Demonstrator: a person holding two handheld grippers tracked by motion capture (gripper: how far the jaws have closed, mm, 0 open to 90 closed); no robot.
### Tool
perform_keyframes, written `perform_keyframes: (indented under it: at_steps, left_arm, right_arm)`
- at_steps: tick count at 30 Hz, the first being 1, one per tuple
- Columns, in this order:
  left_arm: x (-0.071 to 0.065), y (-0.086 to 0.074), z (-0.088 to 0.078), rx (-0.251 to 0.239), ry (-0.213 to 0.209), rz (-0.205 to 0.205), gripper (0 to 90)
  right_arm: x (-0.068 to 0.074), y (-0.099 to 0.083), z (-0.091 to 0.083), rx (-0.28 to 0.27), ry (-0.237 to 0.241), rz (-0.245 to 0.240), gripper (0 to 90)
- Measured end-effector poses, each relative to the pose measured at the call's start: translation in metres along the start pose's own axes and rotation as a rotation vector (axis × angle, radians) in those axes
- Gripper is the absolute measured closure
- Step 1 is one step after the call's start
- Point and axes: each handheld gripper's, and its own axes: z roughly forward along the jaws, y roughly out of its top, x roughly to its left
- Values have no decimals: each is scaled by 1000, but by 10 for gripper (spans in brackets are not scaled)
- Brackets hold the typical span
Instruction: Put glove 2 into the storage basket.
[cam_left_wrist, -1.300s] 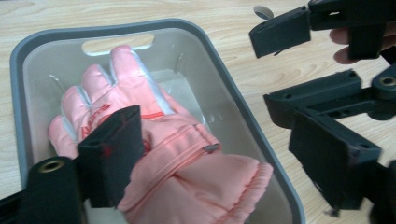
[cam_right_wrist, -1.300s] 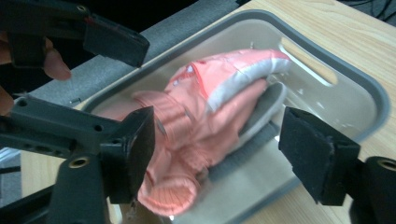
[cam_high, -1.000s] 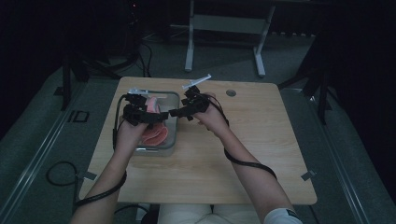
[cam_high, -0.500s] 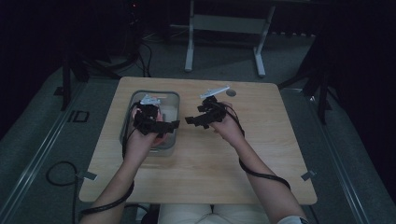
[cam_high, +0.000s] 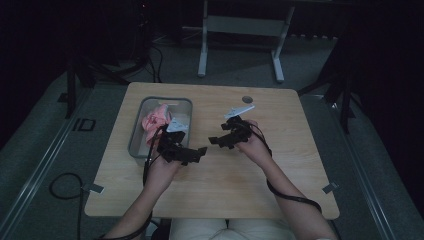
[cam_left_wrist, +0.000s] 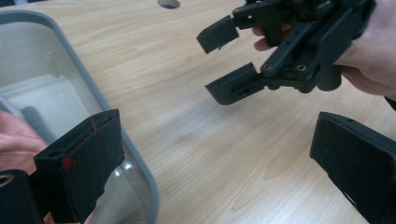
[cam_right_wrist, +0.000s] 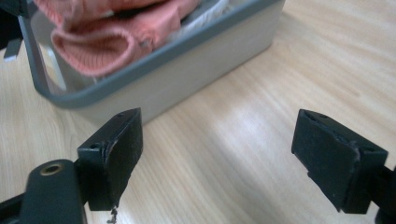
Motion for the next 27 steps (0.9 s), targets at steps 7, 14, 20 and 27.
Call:
perform_keyframes:
  at_steps: [7,14,20,27]
  left_arm:
    - [-12,-13,11,5,-56,12,23]
    - [-18,-24,20,22,-55,40,23]
    - [-20,-38,29,34,-74,58,23]
    - [-27,-55,38,50,-101,92,23]
  right_arm:
    - [-2,-21,2,21,7,-7,151]
    - [-8,-40,3,37,1,8,150]
    - [-11,-56,3,40,-4,22,149]
    - [-14,-72,0,38,-23,29,149]
